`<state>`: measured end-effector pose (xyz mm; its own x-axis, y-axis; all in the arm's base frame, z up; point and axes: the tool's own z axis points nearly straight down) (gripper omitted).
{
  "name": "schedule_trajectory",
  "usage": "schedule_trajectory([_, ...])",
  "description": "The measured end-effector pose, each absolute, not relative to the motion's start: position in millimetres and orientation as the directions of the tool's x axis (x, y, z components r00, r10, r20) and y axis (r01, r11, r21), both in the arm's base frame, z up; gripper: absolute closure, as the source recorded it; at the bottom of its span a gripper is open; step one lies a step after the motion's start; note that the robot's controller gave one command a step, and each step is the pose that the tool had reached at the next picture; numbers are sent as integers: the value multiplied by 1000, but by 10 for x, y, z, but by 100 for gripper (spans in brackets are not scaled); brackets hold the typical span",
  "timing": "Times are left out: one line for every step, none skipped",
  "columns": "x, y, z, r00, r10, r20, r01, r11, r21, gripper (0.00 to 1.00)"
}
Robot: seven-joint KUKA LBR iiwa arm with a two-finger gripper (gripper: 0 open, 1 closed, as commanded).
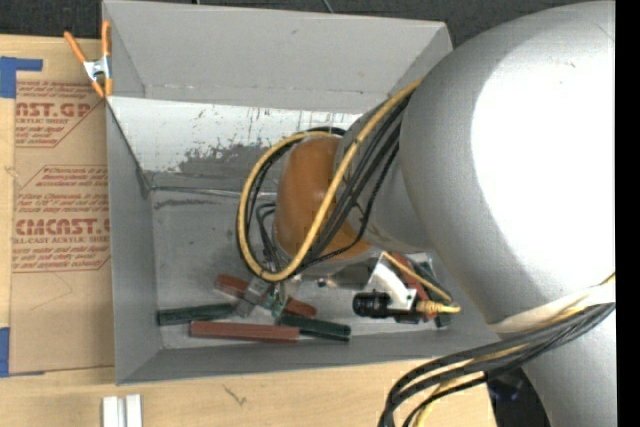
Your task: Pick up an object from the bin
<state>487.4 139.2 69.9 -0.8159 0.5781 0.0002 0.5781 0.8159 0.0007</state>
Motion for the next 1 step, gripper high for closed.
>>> schedule_trajectory([4871,1410,1110,-821,571,2,571,821,-3,100])
